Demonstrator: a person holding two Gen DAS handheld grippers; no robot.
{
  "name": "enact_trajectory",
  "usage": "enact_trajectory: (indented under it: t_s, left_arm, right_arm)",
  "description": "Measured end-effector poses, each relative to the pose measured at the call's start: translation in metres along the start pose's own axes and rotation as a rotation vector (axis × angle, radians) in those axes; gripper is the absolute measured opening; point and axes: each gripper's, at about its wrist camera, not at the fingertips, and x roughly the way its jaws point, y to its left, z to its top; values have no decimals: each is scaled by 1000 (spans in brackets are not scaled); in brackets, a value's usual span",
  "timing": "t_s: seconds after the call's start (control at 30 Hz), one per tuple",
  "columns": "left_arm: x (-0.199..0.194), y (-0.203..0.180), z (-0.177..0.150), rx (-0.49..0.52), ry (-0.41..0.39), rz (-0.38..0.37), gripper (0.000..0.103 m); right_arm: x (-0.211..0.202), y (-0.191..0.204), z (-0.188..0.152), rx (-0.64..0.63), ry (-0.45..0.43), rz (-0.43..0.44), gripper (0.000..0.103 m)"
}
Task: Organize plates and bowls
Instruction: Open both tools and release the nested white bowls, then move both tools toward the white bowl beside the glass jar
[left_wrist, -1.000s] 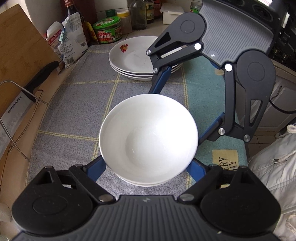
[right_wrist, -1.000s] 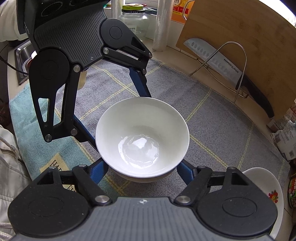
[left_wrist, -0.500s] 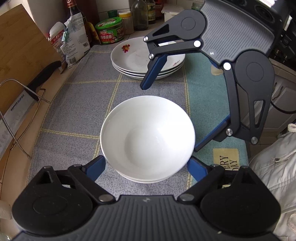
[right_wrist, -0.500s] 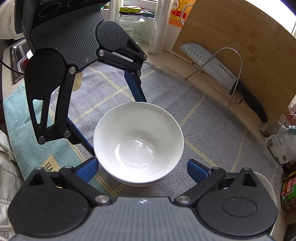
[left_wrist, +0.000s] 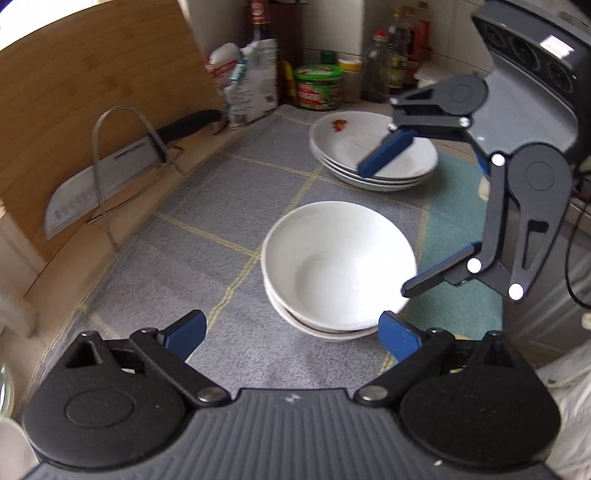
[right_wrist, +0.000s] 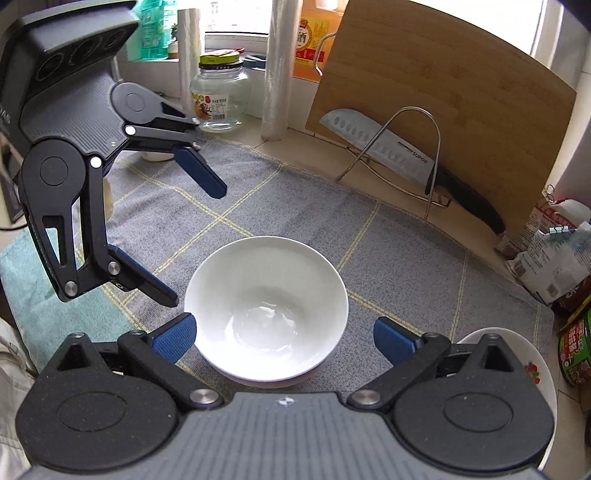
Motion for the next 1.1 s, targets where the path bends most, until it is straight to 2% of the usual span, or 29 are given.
enact_trajectory:
  t_s: [0.13,0.23,0.4,0.53,0.67,0.83,1.1]
  left_arm:
    - [-13,11,-10,-216,-47,84,99]
    - [-24,19,-20,-346,-85,112,99]
    - [-32,24,-48,-475,-75,204,99]
    - [-40,27,-75,-566,-36,260,99]
    - [-50,31,-96,-596,-5,289,99]
    - [-68,44,-118,-601,-26,298,99]
    - [-102,91,-169,-540,-33,295,99]
  right_arm:
    - [1,4,1,41,-11,-51,103]
    - [1,10,4,59,-25,-88,103]
    - [-1,17,8,87,-59,-98,103]
    - [-1,23,14,84,-82,-86,103]
    - [-1,32,21,97,-108,-66,103]
    - [5,55,39,124,-115,-74,103]
    - [42,130,75,158,-84,-143,103]
